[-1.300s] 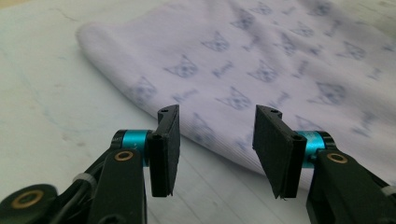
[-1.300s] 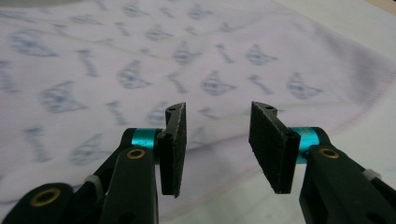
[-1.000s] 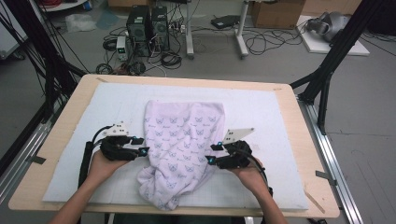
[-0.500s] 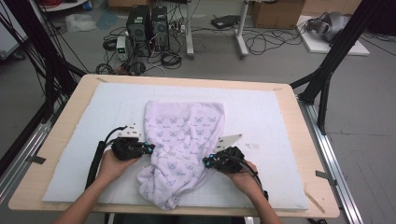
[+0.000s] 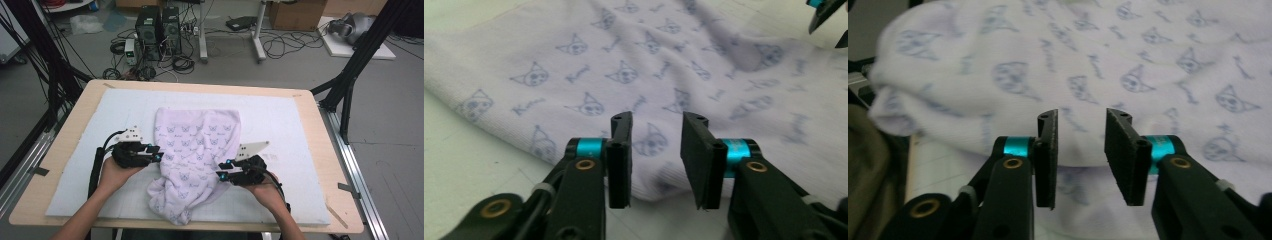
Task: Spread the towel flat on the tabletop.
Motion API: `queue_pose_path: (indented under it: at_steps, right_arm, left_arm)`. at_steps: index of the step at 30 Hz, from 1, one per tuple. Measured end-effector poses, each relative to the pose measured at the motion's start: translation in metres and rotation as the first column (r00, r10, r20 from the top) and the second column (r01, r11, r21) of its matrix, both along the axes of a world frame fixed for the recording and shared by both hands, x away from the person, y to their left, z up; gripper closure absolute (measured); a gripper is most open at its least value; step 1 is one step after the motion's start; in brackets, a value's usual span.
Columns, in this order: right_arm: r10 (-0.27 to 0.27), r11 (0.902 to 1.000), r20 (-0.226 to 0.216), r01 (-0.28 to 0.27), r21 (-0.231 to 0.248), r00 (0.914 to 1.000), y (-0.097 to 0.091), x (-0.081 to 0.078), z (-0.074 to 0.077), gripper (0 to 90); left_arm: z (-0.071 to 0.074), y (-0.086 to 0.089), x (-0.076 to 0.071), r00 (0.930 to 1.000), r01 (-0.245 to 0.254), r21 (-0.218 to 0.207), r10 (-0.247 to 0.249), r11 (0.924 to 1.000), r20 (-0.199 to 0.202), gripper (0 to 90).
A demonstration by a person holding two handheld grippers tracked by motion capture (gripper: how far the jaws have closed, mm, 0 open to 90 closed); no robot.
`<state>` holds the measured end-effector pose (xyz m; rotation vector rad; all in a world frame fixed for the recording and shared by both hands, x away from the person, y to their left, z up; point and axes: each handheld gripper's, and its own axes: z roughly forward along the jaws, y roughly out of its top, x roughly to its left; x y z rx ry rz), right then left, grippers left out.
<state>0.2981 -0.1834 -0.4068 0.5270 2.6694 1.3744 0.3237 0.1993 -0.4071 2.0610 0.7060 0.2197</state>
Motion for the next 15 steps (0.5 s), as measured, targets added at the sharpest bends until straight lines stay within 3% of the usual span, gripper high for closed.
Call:
queue_pose_path:
  at_steps: [3,6,9,12,13,15]
  right_arm:
    - [0.019,0.9985,-0.005,-0.019,0.051,0.9998,0.001,-0.015,0.0,55.2]
    - [0.041,0.997,-0.005,-0.041,0.065,0.9991,0.006,-0.028,-0.001,49.8]
    - [0.06,0.9972,0.001,-0.06,0.045,0.9982,0.015,-0.035,-0.003,47.0]
    - [0.074,0.9972,0.007,-0.074,-0.004,0.9972,0.03,-0.035,-0.009,46.7]
    - [0.074,0.9971,0.013,-0.074,-0.015,0.9971,0.033,-0.034,-0.011,48.2]
    - [0.07,0.9966,0.014,-0.069,-0.045,0.9974,0.042,-0.029,-0.016,59.7]
  left_arm:
    - [0.0,0.003,-0.019,0.9993,0.037,-0.015,-0.037,0.9992,-0.006,56.0]
    - [0.001,0.003,-0.037,0.9962,0.087,-0.036,-0.087,0.9956,0.0,52.0]
    - [0.001,-0.003,-0.049,0.9886,0.15,-0.036,-0.151,0.988,-0.007,50.6]
    - [-0.008,-0.014,-0.05,0.9787,0.202,0.005,-0.202,0.9794,-0.039,52.3]
    - [-0.013,-0.019,-0.049,0.9759,0.212,0.019,-0.211,0.977,-0.055,54.3]
    - [-0.021,-0.025,-0.047,0.9702,0.234,0.041,-0.231,0.9713,-0.072,64.2]
